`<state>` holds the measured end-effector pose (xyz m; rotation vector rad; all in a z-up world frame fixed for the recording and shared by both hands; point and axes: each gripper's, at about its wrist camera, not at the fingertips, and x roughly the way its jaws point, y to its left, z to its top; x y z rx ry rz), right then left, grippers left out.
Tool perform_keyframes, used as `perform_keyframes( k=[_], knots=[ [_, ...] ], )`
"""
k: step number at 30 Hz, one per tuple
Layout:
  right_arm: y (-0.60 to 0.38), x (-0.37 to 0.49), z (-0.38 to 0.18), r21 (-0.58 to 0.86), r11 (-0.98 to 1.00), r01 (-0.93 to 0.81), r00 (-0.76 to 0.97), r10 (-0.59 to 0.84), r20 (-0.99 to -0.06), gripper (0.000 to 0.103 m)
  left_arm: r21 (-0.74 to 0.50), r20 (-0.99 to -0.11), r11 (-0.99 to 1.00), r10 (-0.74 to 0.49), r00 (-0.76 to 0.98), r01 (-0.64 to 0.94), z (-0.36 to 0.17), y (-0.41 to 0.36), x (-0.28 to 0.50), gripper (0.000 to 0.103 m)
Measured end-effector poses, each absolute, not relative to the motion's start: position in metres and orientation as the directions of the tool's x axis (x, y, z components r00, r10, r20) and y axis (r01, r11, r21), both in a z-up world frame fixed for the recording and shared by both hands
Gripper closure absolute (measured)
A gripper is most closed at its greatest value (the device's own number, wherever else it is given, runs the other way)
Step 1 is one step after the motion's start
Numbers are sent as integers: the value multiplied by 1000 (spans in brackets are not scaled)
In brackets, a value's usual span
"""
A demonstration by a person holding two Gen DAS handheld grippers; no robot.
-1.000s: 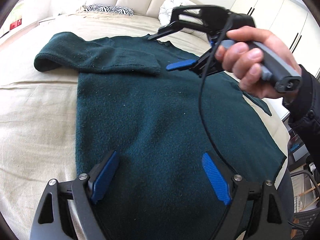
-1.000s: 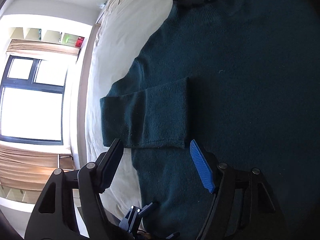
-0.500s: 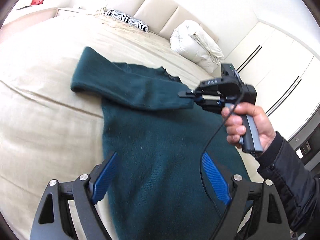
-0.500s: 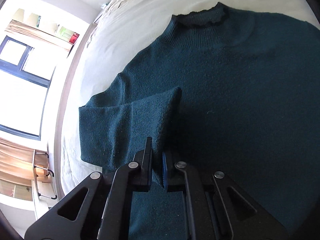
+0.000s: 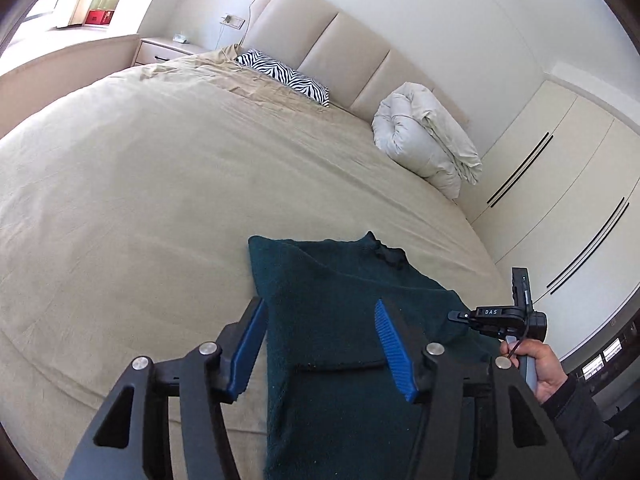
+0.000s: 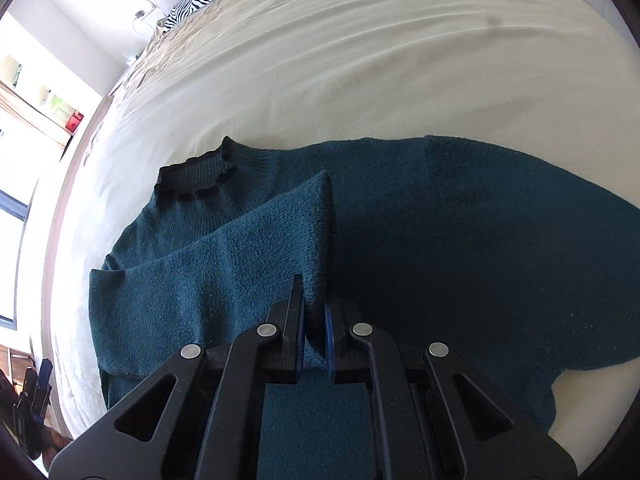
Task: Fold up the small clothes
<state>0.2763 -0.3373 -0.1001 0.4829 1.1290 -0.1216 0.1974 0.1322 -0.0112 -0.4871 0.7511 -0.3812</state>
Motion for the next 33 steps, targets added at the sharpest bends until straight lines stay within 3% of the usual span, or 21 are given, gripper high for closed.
perform_keyframes(
  k=[2, 6, 14, 16, 25, 27, 33],
  knots=[
    [-346, 275, -106, 307, 888, 342, 423, 147, -894, 96, -560, -562, 816, -501, 658, 143, -17, 124, 214, 57],
    [-349, 271, -114, 321, 881, 347, 424, 158, -892, 96, -553, -593, 821, -504, 628, 137, -30, 98, 243, 67],
    [-353, 258, -120, 359, 864, 354, 433, 189, -881, 96, -459, -684, 880, -439, 582, 125, -67, 66, 285, 69],
    [-353, 256, -118, 350, 867, 355, 428, 183, -885, 97, -449, -704, 887, -424, 570, 106, -77, 67, 292, 74],
    [-352, 254, -125, 357, 853, 380, 424, 183, -887, 97, -354, -760, 927, -363, 539, 124, -93, 57, 298, 74],
    [-353, 257, -135, 346, 856, 384, 413, 175, -893, 97, -324, -769, 938, -339, 543, 127, -99, 54, 302, 79],
    [-365, 248, -148, 458, 790, 407, 468, 251, -847, 97, -317, -764, 937, -346, 545, 150, -98, 57, 306, 80]
  ],
)
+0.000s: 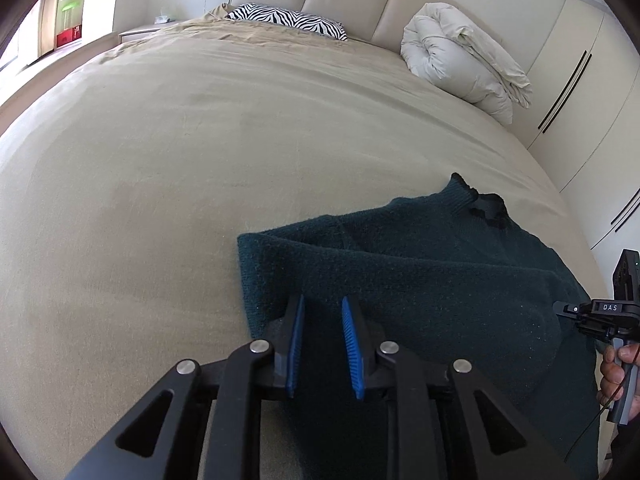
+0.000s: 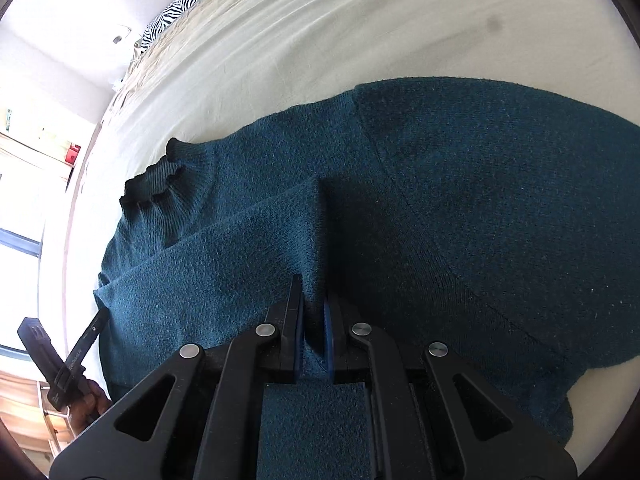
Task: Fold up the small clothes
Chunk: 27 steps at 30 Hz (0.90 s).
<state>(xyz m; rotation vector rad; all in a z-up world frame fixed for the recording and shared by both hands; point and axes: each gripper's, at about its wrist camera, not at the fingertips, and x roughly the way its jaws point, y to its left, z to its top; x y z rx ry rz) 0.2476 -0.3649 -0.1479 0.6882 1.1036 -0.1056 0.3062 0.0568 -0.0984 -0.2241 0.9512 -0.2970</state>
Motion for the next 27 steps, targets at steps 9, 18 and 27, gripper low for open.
perform_keyframes(
  k=[9, 18, 27],
  knots=[
    [-352, 221, -99, 572, 764, 298, 613, 306, -728, 86, -285, -776, 945, -327, 540, 163, -102, 58, 314, 78],
    [-339, 203, -144, 719, 657, 225, 653, 446, -612, 36, -219, -752, 957, -291, 591, 192, -92, 56, 284, 74],
    [-487, 22, -127, 798, 414, 438, 836, 139, -531, 36, -248, -655, 932, -363, 663, 266, -40, 26, 187, 20]
  ],
)
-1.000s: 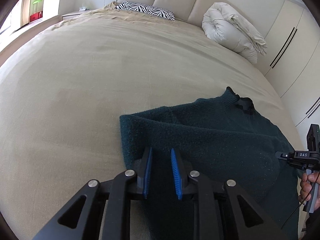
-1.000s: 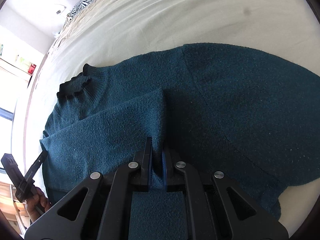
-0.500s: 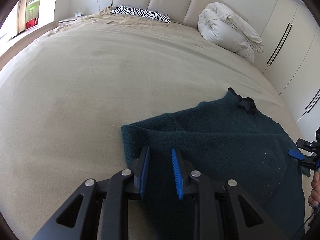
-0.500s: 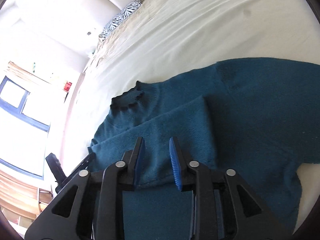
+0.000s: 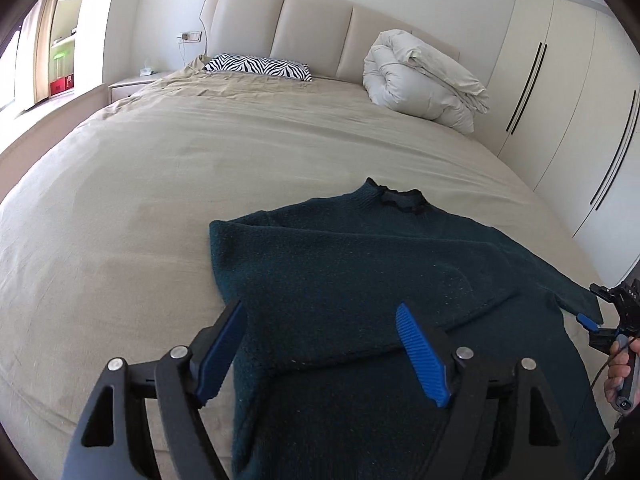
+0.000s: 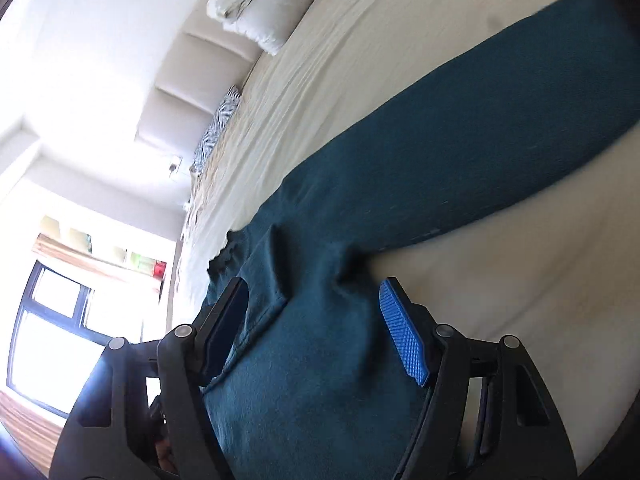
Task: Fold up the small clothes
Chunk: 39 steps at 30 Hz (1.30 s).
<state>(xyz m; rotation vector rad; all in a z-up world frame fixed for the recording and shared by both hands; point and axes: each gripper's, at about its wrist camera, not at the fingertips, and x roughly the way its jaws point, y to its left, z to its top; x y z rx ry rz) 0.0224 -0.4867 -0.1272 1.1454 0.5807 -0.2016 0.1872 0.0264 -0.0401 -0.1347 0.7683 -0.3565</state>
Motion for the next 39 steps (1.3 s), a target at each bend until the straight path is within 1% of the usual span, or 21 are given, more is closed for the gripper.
perform_keyframes(
  k=[1, 3, 4, 6, 9, 12, 15, 16, 17, 18, 19, 20, 23, 25, 27, 30, 33, 34, 35, 38, 39],
  knots=[
    [-510, -2, -132, 812, 352, 466, 847, 87, -524, 36, -249, -651, 925, -379, 658, 287, -37, 19, 177, 19],
    [-550, -49, -143, 814, 240, 529, 841, -23, -540, 36, -257, -654, 912, -408, 637, 320, -34, 2, 163, 19],
    [-566, -69, -149, 830, 192, 524, 850, -55, -524, 37, -266, -661, 905, -421, 621, 331, -35, -7, 160, 19],
    [-592, -97, -157, 866, 111, 488, 872, -95, -480, 41, -300, -682, 894, -446, 580, 334, -40, -21, 156, 19],
    [-618, -110, -158, 883, 75, 464, 881, -139, -452, 42, -362, -690, 874, -485, 538, 323, -47, -39, 156, 19],
    [-642, -105, -164, 895, 38, 445, 890, -136, -436, 42, -385, -698, 864, -502, 511, 323, -50, -56, 157, 19],
    [-667, -98, -167, 887, 33, 461, 881, -142, -452, 54, -401, -699, 854, -519, 493, 330, -50, -67, 160, 19],
    [-673, -95, -167, 876, 36, 481, 869, -146, -472, 66, -408, -698, 851, -525, 487, 332, -50, -69, 161, 19],
    [-679, -92, -165, 863, 41, 503, 857, -150, -492, 75, -418, -697, 845, -533, 479, 333, -51, -71, 162, 19],
    [-684, -87, -163, 851, 58, 522, 847, -150, -510, 78, -430, -696, 840, -542, 471, 331, -52, -71, 164, 19],
    [-684, -81, -157, 829, 87, 553, 830, -146, -538, 83, -442, -695, 836, -548, 465, 326, -53, -70, 166, 19],
    [-680, -74, -148, 802, 130, 583, 812, -144, -566, 88, -452, -693, 832, -555, 460, 322, -53, -69, 168, 19],
    [-645, -35, -101, 672, 364, 645, 755, -169, -633, 91, -484, -684, 821, -571, 453, 303, -55, -65, 174, 19],
    [-601, 6, -65, 562, 535, 631, 731, -167, -662, 92, -511, -670, 807, -590, 450, 297, -55, -61, 177, 19],
    [-537, 54, -30, 417, 721, 553, 717, -156, -680, 92, -543, -650, 790, -611, 453, 285, -53, -58, 179, 19],
    [-416, 112, -6, 155, 924, 349, 700, -148, -699, 93, -617, -614, 746, -655, 441, 249, -56, -51, 186, 19],
    [-297, 144, -18, -144, 979, 143, 675, -203, -709, 93, -694, -576, 690, -703, 417, 205, -63, -46, 193, 18],
    [-266, 151, -30, -211, 974, 88, 665, -215, -715, 93, -716, -566, 672, -718, 406, 191, -66, -45, 195, 18],
    [-243, 154, -44, -238, 970, 46, 649, -209, -731, 93, -734, -555, 655, -732, 395, 182, -69, -45, 197, 17],
    [-211, 167, -84, -231, 973, -8, 571, -186, -800, 93, -765, -543, 626, -753, 372, 152, -79, -50, 202, 13],
    [-204, 151, -97, -220, 975, -5, 560, -180, -809, 92, -772, -546, 621, -759, 356, 140, -83, -53, 204, 12]
  ],
)
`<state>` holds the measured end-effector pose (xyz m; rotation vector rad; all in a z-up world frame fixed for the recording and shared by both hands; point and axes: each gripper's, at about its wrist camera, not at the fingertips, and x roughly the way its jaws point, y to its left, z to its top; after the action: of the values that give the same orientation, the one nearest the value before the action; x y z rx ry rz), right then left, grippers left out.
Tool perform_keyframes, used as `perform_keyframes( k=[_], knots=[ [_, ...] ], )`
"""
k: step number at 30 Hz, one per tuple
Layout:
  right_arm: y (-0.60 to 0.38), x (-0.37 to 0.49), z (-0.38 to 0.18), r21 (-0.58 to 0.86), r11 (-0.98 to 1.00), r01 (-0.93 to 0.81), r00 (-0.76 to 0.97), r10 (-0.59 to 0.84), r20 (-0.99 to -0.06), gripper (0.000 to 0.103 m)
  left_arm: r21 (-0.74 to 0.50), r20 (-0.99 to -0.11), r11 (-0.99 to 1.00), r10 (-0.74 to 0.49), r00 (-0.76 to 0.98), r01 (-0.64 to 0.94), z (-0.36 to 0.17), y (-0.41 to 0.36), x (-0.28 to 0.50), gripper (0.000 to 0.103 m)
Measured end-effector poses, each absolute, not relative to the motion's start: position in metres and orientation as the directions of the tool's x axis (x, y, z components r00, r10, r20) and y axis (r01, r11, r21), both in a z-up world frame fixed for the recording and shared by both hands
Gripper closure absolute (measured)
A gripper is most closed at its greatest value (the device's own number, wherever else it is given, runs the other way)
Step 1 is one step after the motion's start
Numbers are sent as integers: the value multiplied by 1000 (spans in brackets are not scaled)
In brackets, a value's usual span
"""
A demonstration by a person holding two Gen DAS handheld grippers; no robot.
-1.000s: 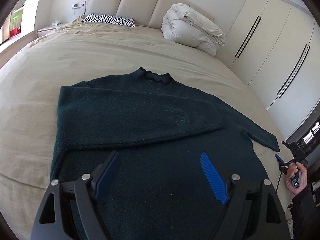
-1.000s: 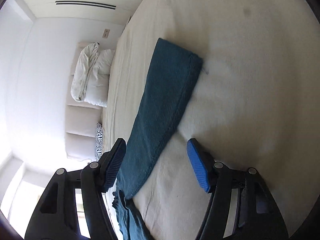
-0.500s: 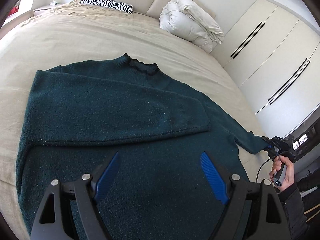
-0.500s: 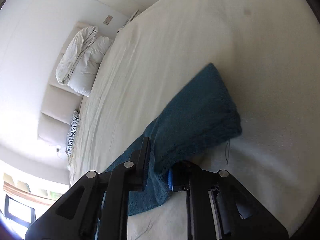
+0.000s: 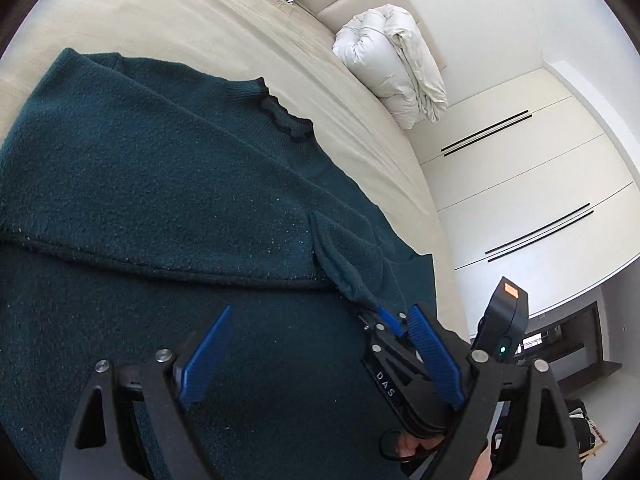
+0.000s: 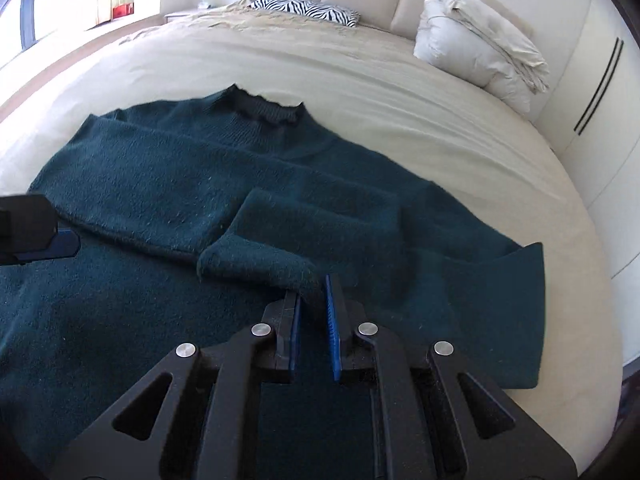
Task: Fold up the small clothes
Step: 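Grasp the other sleeve cuff with the right gripper, then fold the held sleeve across the sweater body with the right gripper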
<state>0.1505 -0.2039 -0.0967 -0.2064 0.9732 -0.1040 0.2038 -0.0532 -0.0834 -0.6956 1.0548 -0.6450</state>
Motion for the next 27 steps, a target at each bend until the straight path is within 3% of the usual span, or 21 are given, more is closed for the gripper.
perform_keyframes(
  k=[4, 6, 7, 8, 10, 15, 17, 20, 22, 27],
  knots=[
    [-214, 125, -101, -101, 995, 8, 592, -86, -801, 82, -786, -558, 610, -771, 307, 103, -97, -71, 209, 12],
    [-226, 121, -103, -8, 1000, -5, 597, -4, -803, 58, -770, -572, 627, -761, 306, 119, -93, -84, 215, 12],
    [-231, 115, -99, 44, 999, -2, 606, 36, -795, 34, -758, -580, 639, -753, 311, 134, -89, -91, 218, 12],
    [-237, 107, -96, 92, 996, 8, 624, 67, -778, 30, -737, -596, 659, -738, 317, 151, -85, -100, 223, 12],
    [-247, 87, -97, 190, 981, 33, 647, 124, -753, 30, -664, -666, 727, -681, 304, 174, -84, -120, 234, 14],
    [-298, 61, -111, 481, 865, 143, 667, 275, -692, 30, -524, -777, 823, -567, 274, 218, -87, -158, 246, 29],
    [-309, 50, -116, 540, 827, 155, 684, 305, -663, 31, -487, -802, 846, -531, 272, 217, -86, -165, 247, 54],
    [-317, 38, -115, 572, 805, 160, 696, 318, -644, 31, -423, -835, 878, -474, 278, 226, -84, -168, 244, 70],
    [-321, 34, -114, 572, 803, 168, 697, 314, -645, 31, -387, -849, 889, -447, 282, 244, -81, -170, 237, 74],
    [-321, 37, -116, 568, 804, 175, 699, 305, -647, 31, -354, -864, 895, -425, 271, 272, -84, -179, 229, 72]
  ],
)
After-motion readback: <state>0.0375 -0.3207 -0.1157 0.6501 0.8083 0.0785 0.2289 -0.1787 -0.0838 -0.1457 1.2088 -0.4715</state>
